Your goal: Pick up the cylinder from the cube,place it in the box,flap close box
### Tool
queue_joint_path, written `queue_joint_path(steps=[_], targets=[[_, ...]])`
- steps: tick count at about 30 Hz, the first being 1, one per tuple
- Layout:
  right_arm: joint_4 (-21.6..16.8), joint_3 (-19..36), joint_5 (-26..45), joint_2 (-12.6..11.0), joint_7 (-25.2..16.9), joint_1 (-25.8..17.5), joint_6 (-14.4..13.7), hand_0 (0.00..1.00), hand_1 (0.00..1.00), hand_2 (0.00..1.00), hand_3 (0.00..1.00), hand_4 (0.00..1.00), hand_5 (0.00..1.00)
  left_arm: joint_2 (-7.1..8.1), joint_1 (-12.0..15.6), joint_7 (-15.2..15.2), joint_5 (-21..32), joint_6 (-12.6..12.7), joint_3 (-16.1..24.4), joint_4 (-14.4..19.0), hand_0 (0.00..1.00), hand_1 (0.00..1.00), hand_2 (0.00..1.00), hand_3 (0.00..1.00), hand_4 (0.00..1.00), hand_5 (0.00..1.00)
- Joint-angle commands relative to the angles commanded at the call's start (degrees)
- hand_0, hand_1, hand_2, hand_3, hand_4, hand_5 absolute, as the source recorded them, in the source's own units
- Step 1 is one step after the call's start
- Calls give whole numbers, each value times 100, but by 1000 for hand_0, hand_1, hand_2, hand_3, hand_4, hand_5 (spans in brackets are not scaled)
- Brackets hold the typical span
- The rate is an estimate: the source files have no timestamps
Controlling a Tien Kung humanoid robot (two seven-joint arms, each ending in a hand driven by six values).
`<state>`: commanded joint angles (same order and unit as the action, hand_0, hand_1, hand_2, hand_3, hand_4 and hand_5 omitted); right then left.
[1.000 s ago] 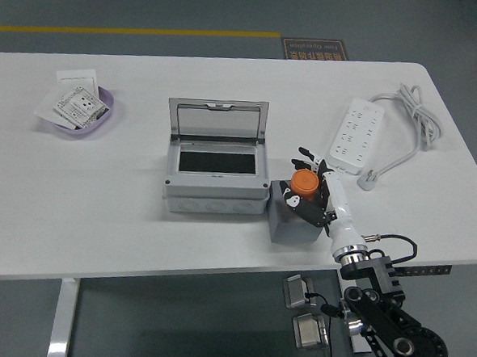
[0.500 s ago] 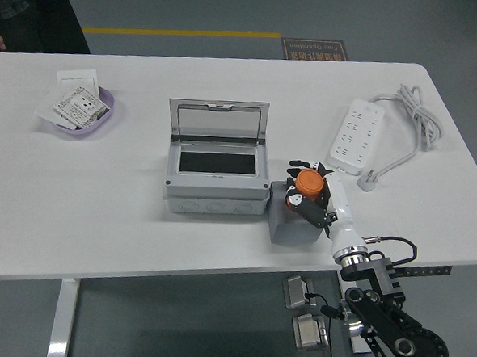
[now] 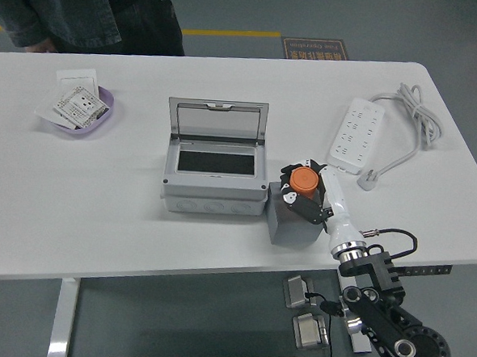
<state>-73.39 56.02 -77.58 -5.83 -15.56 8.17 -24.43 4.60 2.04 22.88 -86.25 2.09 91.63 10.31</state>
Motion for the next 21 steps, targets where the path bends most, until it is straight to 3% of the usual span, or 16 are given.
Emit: queue_joint_path(steps=[12, 20, 21], targets=[[-354, -83, -517, -93, 273, 91, -99, 659, 439, 352, 282, 101, 2, -12, 8, 10, -56, -13, 28, 0, 619, 669, 590, 613, 683, 420], [-443, -350, -1526, -173, 941, 590, -374, 658, 456, 363, 287, 121, 2, -15, 39, 66, -216, -21, 155, 0, 619, 668, 591, 613, 686, 432], [-411, -397, -1645, -174, 1033, 681, -387, 496, 342, 367, 291, 112, 2, -12, 42, 72, -232, -21, 169, 0, 620, 668, 591, 613, 686, 436]])
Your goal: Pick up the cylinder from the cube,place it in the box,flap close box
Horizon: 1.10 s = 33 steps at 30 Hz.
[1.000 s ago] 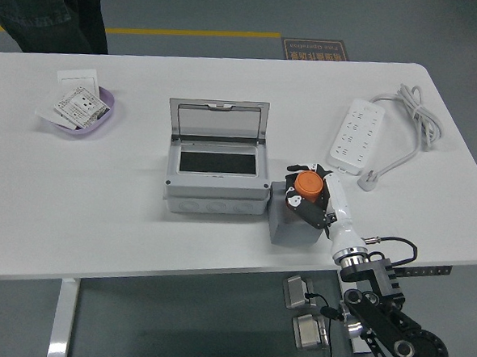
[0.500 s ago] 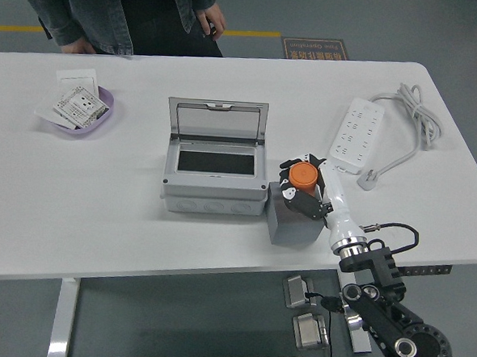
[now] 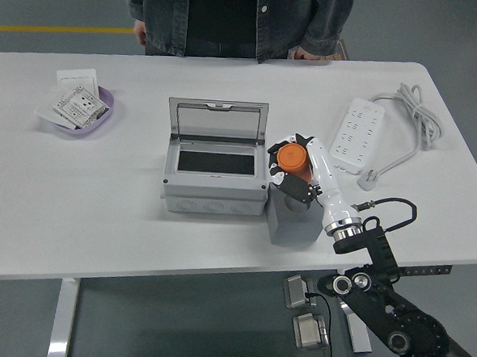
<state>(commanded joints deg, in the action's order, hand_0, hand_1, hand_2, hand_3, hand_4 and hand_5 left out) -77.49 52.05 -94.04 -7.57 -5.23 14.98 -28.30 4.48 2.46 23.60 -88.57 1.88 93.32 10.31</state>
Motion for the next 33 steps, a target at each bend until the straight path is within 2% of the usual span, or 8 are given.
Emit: queue_joint_path(steps=[5, 6, 11, 12, 17, 24, 33], targets=[[281, -328, -658, 61, 499, 549, 34, 496, 342, 367, 291, 112, 2, 18, 19, 39, -104, 1, 93, 0, 620, 668, 591, 613, 686, 436], [357, -399, -770, 88, 580, 652, 58, 45, 165, 350, 288, 91, 2, 22, 23, 47, -123, 0, 109, 0, 621, 668, 592, 613, 685, 438], [840, -777, -1309, 287, 928, 1222, 224, 45, 165, 350, 288, 91, 2, 49, 53, 101, -235, -8, 191, 0, 621, 668, 592, 613, 685, 438], [928, -835, -1371, 322, 974, 1314, 259, 2, 117, 340, 282, 96, 2, 54, 57, 107, -248, -10, 199, 0, 620, 668, 591, 613, 686, 441], [1345, -1141, -1584, 515, 1195, 1727, 411, 2, 117, 340, 282, 96, 2, 77, 78, 129, -296, -14, 229, 0, 620, 668, 591, 613, 686, 441], [1727, -1493, -1589, 708, 1295, 2101, 497, 2, 90, 336, 277, 107, 2, 81, 69, 145, -318, -23, 232, 0, 621, 668, 592, 613, 687, 442], [2361, -2053, -1372, 757, 1405, 2593, 713, 2, 91, 336, 277, 117, 2, 97, 49, 150, -333, -29, 225, 0, 620, 668, 592, 614, 687, 443]])
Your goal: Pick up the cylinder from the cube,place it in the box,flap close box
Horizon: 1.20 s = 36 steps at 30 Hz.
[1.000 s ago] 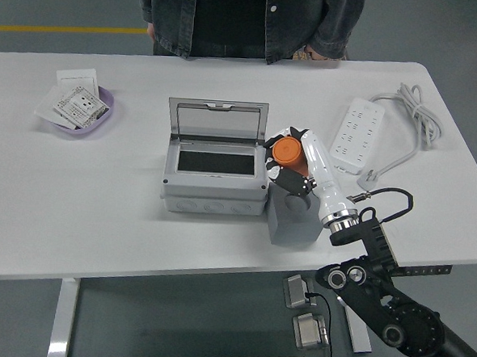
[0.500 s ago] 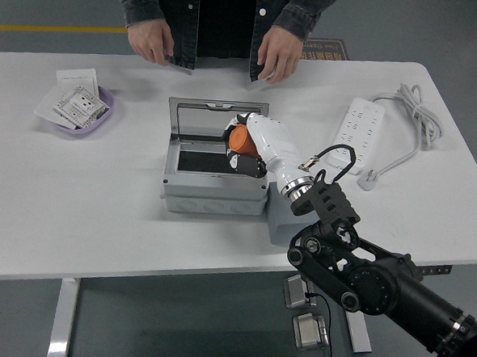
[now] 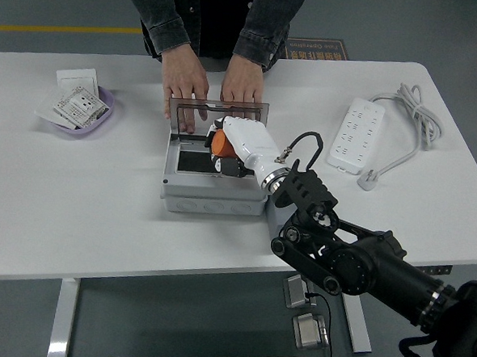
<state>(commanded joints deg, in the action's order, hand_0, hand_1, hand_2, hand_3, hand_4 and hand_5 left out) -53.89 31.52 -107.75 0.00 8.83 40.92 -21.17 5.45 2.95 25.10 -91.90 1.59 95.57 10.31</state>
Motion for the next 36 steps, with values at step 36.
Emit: queue_joint_path(steps=[36], targets=[[536, -664, 988, 0, -424, 409, -357, 2, 146, 395, 437, 416, 65, 3, -105, 3, -63, -21, -38, 0, 620, 669, 596, 615, 692, 450]])
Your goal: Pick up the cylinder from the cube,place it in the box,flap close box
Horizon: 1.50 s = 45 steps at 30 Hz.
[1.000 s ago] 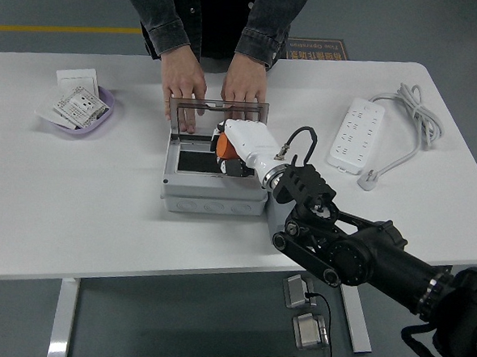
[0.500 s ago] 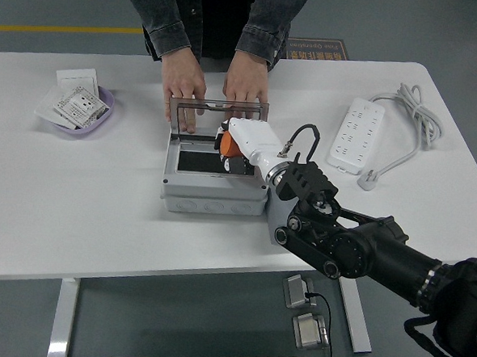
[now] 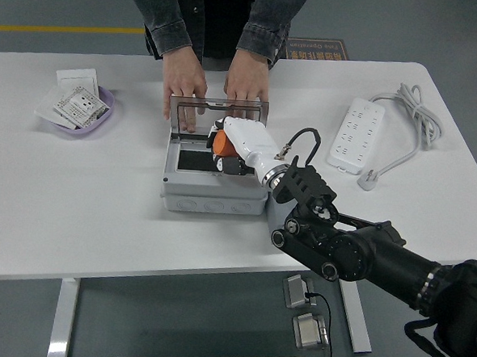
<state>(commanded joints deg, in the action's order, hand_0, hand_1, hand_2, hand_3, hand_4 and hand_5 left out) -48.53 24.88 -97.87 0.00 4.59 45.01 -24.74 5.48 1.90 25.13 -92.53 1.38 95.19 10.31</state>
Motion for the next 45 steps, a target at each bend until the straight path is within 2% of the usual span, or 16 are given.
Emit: queue_joint_path(steps=[2, 3, 8, 9, 14, 15, 20, 21, 26, 27, 32, 33, 39, 44, 45], targets=[[17, 48, -2, 0, -35, 1, 44, 2, 146, 395, 437, 416, 65, 1, 3, 4, -17, 0, 10, 0, 620, 669, 596, 615, 692, 450], [22, 66, -1, 0, -50, 0, 61, 2, 156, 411, 441, 463, 93, 0, 4, 5, -19, 0, 13, 0, 620, 668, 595, 614, 691, 453], [33, 132, 3, 0, -97, -6, 148, 2, 156, 411, 441, 463, 93, -14, -2, 7, -22, 0, 12, 0, 620, 668, 595, 614, 691, 453], [31, 141, 3, 0, -103, -7, 165, 65, 203, 480, 582, 580, 229, -17, -5, 7, -17, 0, 7, 0, 620, 668, 596, 614, 690, 453], [15, 156, 37, 0, -127, -18, 237, 65, 203, 480, 582, 580, 229, -21, -15, 5, -15, 3, 1, 0, 620, 668, 596, 614, 690, 453], [12, 156, 41, 0, -129, -20, 245, 174, 317, 553, 645, 718, 444, -20, -16, 5, -18, 4, 4, 0, 620, 668, 594, 614, 690, 453], [18, 152, 60, 0, -134, -42, 258, 174, 317, 553, 645, 718, 444, -20, -26, 5, -18, 7, 1, 0, 620, 668, 594, 614, 690, 453], [20, 147, 71, 0, -138, -47, 256, 342, 469, 623, 711, 928, 591, -21, -29, 5, -18, 7, -2, 0, 620, 668, 594, 613, 689, 455], [28, 129, 128, 0, -169, -69, 238, 342, 469, 623, 711, 928, 591, -32, -51, 10, -37, -1, -6, 0, 620, 668, 594, 613, 689, 455], [29, 123, 139, 0, -178, -72, 233, 510, 562, 638, 713, 980, 670, -34, -58, 11, -41, -4, -8, 0, 620, 668, 594, 613, 690, 456], [65, 117, 159, 0, -213, -85, 219, 510, 562, 638, 713, 980, 670, -46, -92, 11, -65, -18, -21, 0, 620, 668, 594, 613, 690, 456], [68, 117, 159, 0, -216, -86, 220, 646, 591, 642, 718, 996, 693, -48, -96, 11, -67, -20, -23, 0, 619, 669, 592, 612, 688, 455], [-138, 184, 51, 0, -169, -123, 255, 665, 580, 642, 716, 998, 710, -69, -93, 14, -72, -34, -45, 0, 618, 669, 588, 610, 684, 452], [-604, 282, -49, 0, -18, -207, 336, 665, 580, 642, 716, 998, 710, -72, -63, 12, -51, -32, -61, 0, 618, 669, 588, 610, 684, 452], [-750, 318, -46, -1, 49, -249, 378, 679, 541, 634, 715, 998, 715, -73, -53, 12, -41, -30, -65, 0, 618, 669, 584, 608, 681, 448]])
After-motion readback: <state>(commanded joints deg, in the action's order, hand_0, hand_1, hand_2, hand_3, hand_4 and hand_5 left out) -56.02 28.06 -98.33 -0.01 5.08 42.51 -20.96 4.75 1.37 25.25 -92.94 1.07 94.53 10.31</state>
